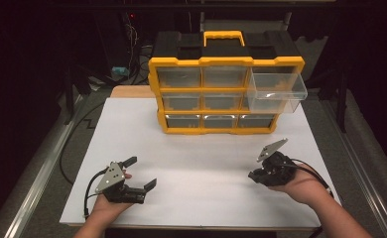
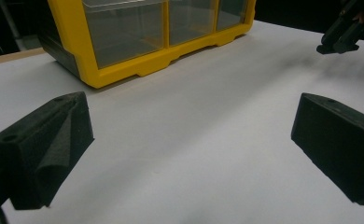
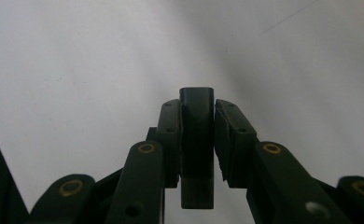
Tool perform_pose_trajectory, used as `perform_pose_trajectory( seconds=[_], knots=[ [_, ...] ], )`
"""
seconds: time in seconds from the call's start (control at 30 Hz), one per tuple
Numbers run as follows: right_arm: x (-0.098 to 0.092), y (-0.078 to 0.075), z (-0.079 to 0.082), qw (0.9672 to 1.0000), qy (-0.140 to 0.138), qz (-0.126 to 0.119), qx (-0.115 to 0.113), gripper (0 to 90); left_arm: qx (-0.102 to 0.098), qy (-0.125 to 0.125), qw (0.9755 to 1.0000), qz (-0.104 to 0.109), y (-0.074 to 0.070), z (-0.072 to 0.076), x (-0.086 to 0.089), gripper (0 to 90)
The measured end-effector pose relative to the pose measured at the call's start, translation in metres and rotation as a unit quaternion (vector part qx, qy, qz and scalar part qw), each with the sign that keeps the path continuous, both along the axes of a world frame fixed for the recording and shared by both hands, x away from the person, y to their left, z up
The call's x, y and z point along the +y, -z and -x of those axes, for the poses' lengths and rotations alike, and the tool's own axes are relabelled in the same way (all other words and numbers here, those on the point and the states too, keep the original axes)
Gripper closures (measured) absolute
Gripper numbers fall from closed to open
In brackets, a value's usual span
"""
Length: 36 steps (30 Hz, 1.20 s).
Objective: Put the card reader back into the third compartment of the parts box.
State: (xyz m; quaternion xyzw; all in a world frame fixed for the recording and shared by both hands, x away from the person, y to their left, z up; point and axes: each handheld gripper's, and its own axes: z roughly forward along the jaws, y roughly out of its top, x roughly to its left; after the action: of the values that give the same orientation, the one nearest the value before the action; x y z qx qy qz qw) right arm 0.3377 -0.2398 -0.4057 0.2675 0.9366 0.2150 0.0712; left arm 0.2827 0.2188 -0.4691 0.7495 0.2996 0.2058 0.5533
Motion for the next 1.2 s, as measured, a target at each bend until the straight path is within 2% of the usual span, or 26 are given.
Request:
perform_pose_trajectory(
  seconds=[0.53,1.2],
  knots=[
    [-0.004,-0.039,-0.002,0.9995,-0.02,0.018,0.014,74.5,-0.001,0.002,1.0,-0.002,0.0,0.0,-0.001,0.2],
    [-0.01,-0.088,-0.008,0.9987,-0.033,0.039,0.004,74.5,-0.002,0.004,1.0,0.001,0.0,0.001,-0.001,0.2]
  ],
)
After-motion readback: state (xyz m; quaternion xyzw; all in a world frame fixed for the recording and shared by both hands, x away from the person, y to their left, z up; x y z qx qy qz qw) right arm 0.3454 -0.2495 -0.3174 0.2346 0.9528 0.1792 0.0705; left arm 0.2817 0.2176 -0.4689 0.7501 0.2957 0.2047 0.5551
